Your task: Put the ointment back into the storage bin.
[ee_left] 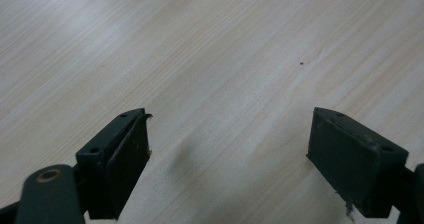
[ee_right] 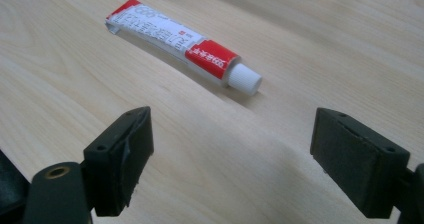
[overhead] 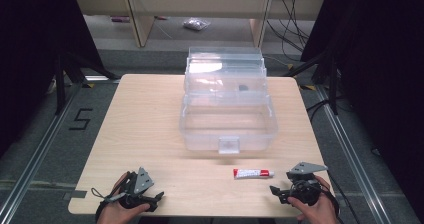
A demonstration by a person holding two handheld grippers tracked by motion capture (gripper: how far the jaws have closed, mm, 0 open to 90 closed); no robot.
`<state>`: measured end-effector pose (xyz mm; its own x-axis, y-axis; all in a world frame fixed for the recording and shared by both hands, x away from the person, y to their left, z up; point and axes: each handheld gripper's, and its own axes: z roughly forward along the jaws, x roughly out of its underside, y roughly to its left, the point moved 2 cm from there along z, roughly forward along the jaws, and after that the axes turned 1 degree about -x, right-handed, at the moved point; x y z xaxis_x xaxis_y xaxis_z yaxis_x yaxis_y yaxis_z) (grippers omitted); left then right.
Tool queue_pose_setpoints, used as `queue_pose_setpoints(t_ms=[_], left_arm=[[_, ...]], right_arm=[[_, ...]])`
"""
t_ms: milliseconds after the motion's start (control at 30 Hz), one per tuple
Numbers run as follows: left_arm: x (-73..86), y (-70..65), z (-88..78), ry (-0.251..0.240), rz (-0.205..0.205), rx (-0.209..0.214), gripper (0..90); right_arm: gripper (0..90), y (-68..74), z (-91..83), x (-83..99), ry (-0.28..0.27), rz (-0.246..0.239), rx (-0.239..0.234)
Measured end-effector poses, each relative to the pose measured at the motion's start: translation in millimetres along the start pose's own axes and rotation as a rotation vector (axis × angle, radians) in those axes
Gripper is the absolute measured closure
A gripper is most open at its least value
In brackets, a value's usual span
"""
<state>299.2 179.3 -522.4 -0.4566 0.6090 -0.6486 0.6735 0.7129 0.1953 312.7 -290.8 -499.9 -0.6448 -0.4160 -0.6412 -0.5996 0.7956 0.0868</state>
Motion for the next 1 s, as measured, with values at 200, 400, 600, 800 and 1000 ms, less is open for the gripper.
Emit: queue_pose_setpoints(t_ms=[200,400,600,800,1000], left_arm=[[0.3,-0.3,-0.9,-0.002,-0.008,0.007,16.3],[0.6,0.1,-0.8,-0.002,-0.01,0.014,16.3],[0.7,0.1,-0.9,-0.002,-0.011,0.011,16.3],[1.4,0.0,-0.7,0.001,-0.023,0.014,16.3],[1.4,0.6,1.9,0.008,-0.011,0.003,16.3]], right_arm=[[18.6,1.8,-0.9,-2.1,0.013,-0.003,-0.001],[17.1,7.0,-1.8,-5.4,0.04,0.01,-0.013],[15.8,6.2,0.5,-9.9,0.036,-0.036,-0.017],[16.9,8.5,1.3,-20.5,0.064,-0.099,-0.017],[20.0,9.5,5.3,-27.8,0.113,-0.146,-0.021]])
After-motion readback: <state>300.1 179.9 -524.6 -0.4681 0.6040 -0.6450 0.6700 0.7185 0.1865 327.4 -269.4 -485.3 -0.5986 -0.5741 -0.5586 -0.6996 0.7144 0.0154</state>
